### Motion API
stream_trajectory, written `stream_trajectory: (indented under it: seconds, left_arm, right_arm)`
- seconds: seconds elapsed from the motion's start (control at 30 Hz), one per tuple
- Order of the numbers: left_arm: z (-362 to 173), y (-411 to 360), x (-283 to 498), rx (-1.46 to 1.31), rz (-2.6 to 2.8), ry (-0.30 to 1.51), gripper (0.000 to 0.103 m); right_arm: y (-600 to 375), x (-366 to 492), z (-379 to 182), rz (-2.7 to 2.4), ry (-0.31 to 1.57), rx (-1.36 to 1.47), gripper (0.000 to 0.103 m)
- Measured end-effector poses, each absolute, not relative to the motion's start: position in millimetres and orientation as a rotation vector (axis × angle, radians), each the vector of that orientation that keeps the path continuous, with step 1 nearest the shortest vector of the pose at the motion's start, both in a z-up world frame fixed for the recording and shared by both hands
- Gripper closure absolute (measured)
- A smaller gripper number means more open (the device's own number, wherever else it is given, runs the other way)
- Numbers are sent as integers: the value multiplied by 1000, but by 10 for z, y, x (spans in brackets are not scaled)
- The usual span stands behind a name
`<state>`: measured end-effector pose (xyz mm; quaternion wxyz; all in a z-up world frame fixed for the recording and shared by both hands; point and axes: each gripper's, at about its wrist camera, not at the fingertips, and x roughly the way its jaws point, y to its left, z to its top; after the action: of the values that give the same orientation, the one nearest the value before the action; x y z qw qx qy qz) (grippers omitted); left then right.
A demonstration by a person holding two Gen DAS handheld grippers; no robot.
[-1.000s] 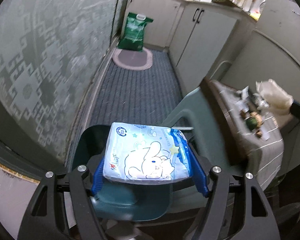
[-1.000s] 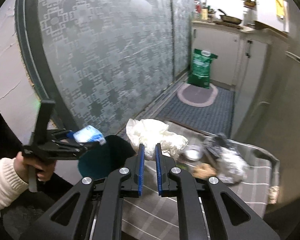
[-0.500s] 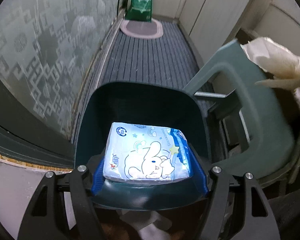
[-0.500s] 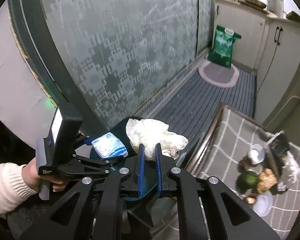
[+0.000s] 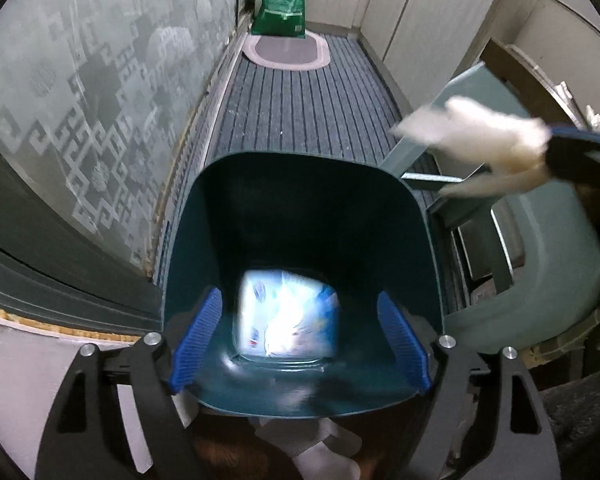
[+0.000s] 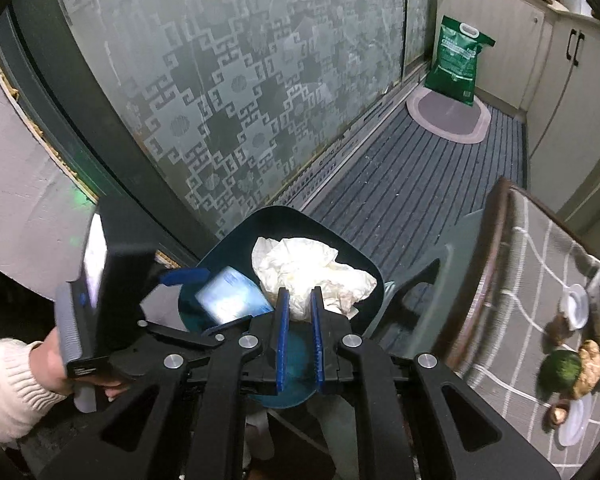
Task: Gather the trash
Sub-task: 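Drop the wipes pack and tissues into the teal bin, opening both grippers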
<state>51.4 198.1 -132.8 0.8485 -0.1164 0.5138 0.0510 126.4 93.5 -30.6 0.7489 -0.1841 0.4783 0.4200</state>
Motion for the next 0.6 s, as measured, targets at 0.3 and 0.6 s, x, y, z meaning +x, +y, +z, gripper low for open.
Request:
stream_trajectory:
  seconds: [0.3, 0.6]
  left_arm:
    - [-834, 1998, 316, -208, 148, 953, 30]
    - [-144, 2001, 43, -223, 182, 783, 52]
  right_arm:
    - [1108, 1242, -510, 909, 1082, -418, 93]
    - [1285, 1206, -790, 913, 1130, -430, 93]
